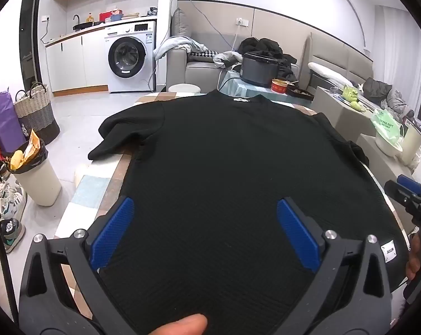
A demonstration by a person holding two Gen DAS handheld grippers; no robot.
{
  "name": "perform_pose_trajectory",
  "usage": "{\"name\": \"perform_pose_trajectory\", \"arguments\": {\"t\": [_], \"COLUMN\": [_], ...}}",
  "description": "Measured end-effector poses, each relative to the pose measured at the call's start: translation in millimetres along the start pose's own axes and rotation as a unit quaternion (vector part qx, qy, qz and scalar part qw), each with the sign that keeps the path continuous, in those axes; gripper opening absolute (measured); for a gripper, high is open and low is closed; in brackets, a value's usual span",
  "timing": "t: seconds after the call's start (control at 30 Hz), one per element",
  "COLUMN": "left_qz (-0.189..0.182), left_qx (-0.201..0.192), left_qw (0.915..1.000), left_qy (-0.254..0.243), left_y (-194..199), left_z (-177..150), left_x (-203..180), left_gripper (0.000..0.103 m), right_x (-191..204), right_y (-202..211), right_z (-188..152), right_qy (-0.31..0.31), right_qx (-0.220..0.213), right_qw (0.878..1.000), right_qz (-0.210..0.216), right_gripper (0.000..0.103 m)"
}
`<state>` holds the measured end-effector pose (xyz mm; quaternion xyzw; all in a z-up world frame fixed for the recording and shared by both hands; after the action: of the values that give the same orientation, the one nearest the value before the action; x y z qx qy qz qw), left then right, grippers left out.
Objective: Fold small clothes
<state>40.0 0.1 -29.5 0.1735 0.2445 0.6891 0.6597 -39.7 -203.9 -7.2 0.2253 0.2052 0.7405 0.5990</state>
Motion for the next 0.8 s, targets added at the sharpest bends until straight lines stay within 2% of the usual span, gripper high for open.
{"name": "perform_pose_trajectory", "arguments": {"t": [0.8], "left_qz": [0.006], "left_qx": [0.011], "left_qw": [0.9999], "left_qy": [0.003], "left_y": [-18], "left_z": [-3], "left_x": [3], "left_gripper": [0.102], "right_x": [-4], "right_y": [4], "right_z": [0], "right_qy": [-0.003], "right_qx": [-0.004], "right_qw": [1.0], "right_qz": [0.0], "right_gripper": [0.103]}}
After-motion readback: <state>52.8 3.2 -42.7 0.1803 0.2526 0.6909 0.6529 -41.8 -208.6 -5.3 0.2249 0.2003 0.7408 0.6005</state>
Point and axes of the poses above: each gripper's, at about its wrist camera, not at the fingertips, and y roughly against the way its jaws point, x to its left, z to its top, the point moved 5 cm from there along -y, roughly the way its jaws point, and after that the axes turned 2 degrees about -x, right-handed, at the moved point
